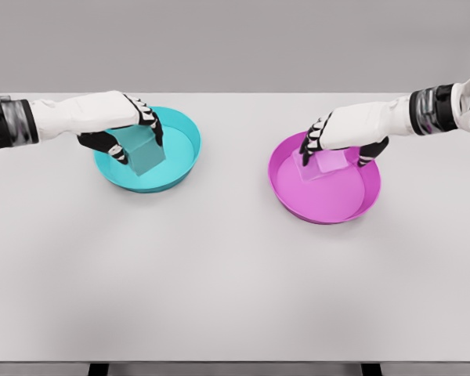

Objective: Place the blocks in the corresponding plates according to their colors

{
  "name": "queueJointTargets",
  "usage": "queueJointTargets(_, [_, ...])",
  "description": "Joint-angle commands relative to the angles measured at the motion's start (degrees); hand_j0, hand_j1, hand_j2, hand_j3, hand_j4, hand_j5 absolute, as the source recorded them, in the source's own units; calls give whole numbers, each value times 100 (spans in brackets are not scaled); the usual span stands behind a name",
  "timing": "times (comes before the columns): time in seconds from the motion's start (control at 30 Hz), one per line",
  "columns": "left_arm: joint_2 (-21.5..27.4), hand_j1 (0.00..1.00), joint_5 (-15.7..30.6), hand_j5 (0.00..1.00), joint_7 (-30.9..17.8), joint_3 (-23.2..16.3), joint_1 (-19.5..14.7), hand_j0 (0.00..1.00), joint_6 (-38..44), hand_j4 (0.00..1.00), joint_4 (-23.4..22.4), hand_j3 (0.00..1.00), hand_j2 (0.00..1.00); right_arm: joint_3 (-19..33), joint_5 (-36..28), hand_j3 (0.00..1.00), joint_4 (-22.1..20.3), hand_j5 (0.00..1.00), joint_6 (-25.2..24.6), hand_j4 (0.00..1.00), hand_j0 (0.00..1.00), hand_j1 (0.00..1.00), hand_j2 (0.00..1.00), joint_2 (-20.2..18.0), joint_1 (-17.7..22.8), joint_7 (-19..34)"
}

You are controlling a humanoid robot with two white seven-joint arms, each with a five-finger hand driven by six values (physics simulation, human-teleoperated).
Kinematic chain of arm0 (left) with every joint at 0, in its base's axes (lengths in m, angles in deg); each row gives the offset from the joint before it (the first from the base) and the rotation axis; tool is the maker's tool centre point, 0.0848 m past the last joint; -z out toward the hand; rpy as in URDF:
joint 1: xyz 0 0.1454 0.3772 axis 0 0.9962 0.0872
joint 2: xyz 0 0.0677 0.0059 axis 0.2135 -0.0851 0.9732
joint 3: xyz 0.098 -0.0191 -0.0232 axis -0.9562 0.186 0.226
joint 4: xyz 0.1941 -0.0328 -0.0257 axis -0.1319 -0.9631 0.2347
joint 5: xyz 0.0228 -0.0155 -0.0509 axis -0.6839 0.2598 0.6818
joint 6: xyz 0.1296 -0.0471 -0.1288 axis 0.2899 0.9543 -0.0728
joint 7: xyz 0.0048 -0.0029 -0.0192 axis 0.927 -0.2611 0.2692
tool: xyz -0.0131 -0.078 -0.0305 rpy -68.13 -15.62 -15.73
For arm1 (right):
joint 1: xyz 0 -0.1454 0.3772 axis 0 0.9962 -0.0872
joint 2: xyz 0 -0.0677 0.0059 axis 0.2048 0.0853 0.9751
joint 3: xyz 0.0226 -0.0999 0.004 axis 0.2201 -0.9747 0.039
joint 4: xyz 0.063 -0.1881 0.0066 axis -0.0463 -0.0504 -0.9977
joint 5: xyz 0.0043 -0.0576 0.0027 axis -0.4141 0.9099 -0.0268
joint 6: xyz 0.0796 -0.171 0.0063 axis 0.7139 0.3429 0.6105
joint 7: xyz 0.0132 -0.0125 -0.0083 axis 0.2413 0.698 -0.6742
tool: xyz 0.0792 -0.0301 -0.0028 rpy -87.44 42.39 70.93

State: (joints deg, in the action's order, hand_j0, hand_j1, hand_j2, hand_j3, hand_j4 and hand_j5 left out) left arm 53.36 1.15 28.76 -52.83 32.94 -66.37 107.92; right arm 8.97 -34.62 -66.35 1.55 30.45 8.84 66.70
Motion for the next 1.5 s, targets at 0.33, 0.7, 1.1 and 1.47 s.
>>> queueJointTargets(0.33, [-602, 96, -19, 96, 3, 14, -237, 96, 15, 96, -1214, 96, 96, 210, -269, 100, 261, 100, -14, 100, 100, 100, 100, -55, -62, -2])
queueJointTargets(0.7, [-532, 100, 174, 100, 3, 462, -167, 100, 15, 100, -740, 100, 100, 844, -1166, 100, 279, 100, -14, 100, 100, 100, 100, -1110, 396, -2])
queueJointTargets(1.1, [241, 100, 1818, 100, 3, 1288, 843, 100, 15, 100, -11, 100, 100, 940, -1192, 100, 463, 100, -14, 100, 100, 100, 100, -1101, 422, -2])
queueJointTargets(1.47, [374, 100, 1959, 100, 3, 1789, 1758, 100, 15, 100, 412, 100, 100, 940, -1201, 100, 463, 100, -14, 100, 100, 100, 100, -1101, 439, -2])
